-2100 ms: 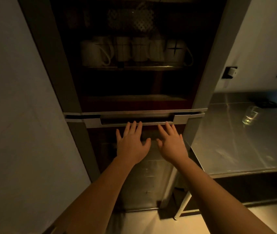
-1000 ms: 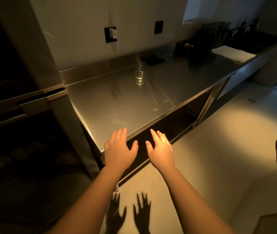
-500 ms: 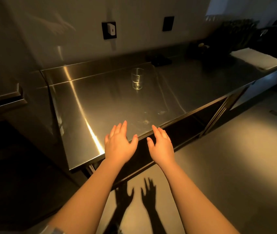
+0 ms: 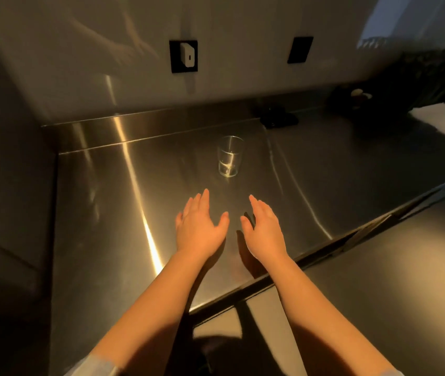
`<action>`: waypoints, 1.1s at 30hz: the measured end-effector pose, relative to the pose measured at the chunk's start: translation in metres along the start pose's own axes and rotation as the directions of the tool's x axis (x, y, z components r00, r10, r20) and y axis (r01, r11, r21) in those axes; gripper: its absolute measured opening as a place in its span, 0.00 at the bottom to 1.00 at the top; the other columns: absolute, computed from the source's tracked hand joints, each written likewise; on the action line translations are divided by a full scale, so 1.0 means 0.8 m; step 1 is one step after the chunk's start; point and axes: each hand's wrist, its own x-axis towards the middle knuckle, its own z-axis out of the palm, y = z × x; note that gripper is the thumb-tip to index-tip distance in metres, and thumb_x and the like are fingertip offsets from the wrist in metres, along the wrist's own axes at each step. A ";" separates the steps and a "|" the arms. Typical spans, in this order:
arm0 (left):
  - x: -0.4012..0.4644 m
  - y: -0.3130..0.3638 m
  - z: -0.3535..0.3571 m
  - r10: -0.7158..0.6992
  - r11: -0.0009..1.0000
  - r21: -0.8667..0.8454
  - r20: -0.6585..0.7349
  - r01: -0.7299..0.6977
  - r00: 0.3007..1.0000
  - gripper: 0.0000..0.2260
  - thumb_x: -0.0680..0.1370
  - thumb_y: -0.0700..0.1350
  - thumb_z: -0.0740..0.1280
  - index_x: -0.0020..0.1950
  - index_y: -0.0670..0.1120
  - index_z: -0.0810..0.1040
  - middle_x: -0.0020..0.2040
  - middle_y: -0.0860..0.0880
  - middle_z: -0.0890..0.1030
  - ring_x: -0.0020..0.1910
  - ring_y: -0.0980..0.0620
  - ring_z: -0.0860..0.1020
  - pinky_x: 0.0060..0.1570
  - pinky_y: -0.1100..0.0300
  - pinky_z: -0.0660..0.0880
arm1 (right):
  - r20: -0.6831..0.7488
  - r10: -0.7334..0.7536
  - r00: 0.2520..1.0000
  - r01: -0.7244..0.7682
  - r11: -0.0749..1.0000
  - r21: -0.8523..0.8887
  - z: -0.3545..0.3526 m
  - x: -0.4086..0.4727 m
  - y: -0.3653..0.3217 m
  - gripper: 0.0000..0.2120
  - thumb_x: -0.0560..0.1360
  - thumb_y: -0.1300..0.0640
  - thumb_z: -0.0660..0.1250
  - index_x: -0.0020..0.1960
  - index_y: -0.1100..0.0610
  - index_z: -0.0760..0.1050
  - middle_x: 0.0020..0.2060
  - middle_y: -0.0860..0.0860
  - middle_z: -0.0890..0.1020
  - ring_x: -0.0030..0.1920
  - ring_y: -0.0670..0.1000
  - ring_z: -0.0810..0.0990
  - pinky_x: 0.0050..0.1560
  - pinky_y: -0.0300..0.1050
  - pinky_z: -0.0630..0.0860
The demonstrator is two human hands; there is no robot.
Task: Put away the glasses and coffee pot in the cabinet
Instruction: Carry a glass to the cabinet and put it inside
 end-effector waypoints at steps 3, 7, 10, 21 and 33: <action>0.046 0.006 0.006 -0.010 1.000 -0.025 0.005 0.010 1.000 0.33 0.77 0.60 0.59 0.79 0.50 0.53 0.78 0.49 0.60 0.77 0.50 0.55 0.73 0.45 0.57 | 0.000 -0.016 1.000 0.016 1.000 0.017 -0.003 0.053 -0.005 0.27 0.80 0.49 0.59 0.77 0.49 0.55 0.75 0.51 0.61 0.76 0.52 0.57 0.74 0.53 0.59; 0.097 0.019 0.012 -0.020 0.997 -0.068 0.008 0.021 1.000 0.34 0.77 0.60 0.61 0.79 0.52 0.51 0.78 0.50 0.60 0.77 0.50 0.57 0.73 0.44 0.58 | -0.006 -0.005 1.000 0.005 0.999 0.054 -0.006 0.105 -0.007 0.29 0.80 0.49 0.60 0.77 0.48 0.54 0.75 0.50 0.61 0.75 0.51 0.59 0.73 0.53 0.62; 0.126 0.028 0.019 -0.025 0.993 -0.113 -0.002 0.025 1.000 0.36 0.76 0.59 0.63 0.79 0.51 0.51 0.77 0.50 0.60 0.76 0.50 0.58 0.73 0.46 0.59 | 0.033 -0.015 0.999 0.012 0.996 0.090 -0.007 0.138 -0.002 0.31 0.79 0.48 0.61 0.78 0.48 0.51 0.76 0.50 0.60 0.75 0.51 0.59 0.73 0.52 0.60; 0.217 0.045 0.068 -0.214 0.884 -0.406 0.088 0.231 0.973 0.51 0.64 0.59 0.71 0.79 0.53 0.47 0.75 0.48 0.65 0.72 0.49 0.67 0.69 0.49 0.67 | 0.168 -0.046 0.985 -0.022 0.925 0.380 0.006 0.263 0.016 0.44 0.70 0.52 0.74 0.77 0.50 0.52 0.73 0.53 0.64 0.70 0.51 0.67 0.68 0.41 0.65; 0.236 0.068 0.100 -0.354 0.787 -0.568 -0.097 0.241 0.930 0.33 0.62 0.60 0.66 0.67 0.57 0.66 0.54 0.59 0.79 0.51 0.59 0.79 0.52 0.59 0.77 | 0.331 -0.096 0.939 -0.121 0.807 0.578 0.031 0.323 0.035 0.36 0.54 0.45 0.77 0.54 0.23 0.64 0.52 0.45 0.82 0.53 0.49 0.82 0.57 0.57 0.78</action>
